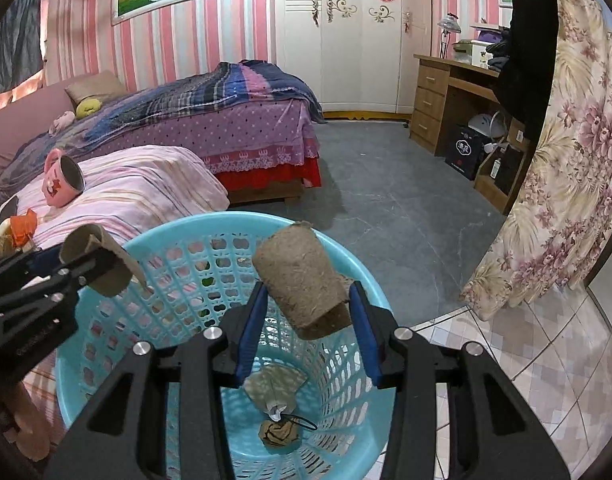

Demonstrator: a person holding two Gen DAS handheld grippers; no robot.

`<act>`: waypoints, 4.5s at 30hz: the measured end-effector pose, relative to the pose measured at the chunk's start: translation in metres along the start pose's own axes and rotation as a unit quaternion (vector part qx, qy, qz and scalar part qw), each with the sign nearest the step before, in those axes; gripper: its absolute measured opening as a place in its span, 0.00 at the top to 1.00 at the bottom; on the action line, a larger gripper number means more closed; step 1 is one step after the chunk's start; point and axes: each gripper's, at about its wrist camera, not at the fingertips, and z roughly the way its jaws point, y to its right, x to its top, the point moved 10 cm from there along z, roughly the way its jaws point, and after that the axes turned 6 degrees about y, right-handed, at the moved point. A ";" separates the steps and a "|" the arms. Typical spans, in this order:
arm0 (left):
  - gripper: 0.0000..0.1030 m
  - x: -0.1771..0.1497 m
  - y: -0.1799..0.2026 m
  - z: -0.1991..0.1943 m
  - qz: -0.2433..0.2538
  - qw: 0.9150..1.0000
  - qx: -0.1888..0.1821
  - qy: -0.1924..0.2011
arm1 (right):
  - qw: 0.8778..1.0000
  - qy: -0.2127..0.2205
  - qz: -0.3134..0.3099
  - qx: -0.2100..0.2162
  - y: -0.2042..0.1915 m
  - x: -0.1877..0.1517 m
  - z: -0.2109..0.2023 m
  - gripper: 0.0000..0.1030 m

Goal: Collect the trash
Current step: 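Carry tube and cup over the blue basket and open both tools, then move both empty tools back toward the items on the bed, then grasp the printed snack bag with the left tool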

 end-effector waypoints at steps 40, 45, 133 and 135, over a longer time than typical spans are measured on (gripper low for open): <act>0.05 -0.004 -0.255 -0.139 0.006 0.984 0.161 0.071 | 0.998 0.034 -0.049 -0.009 -0.098 0.030 -0.011 0.06; 0.05 -0.004 -0.289 -0.160 -0.018 0.980 0.176 0.095 | 0.997 0.030 -0.065 0.002 -0.123 0.027 -0.011 0.06; 0.78 -0.055 -0.425 -0.156 -0.116 0.982 0.151 0.016 | 0.983 0.017 -0.155 0.100 -0.355 0.008 0.004 0.04; 0.79 -0.053 -0.428 -0.163 -0.117 0.981 0.155 0.023 | 0.983 0.019 -0.153 0.101 -0.355 0.009 0.003 0.04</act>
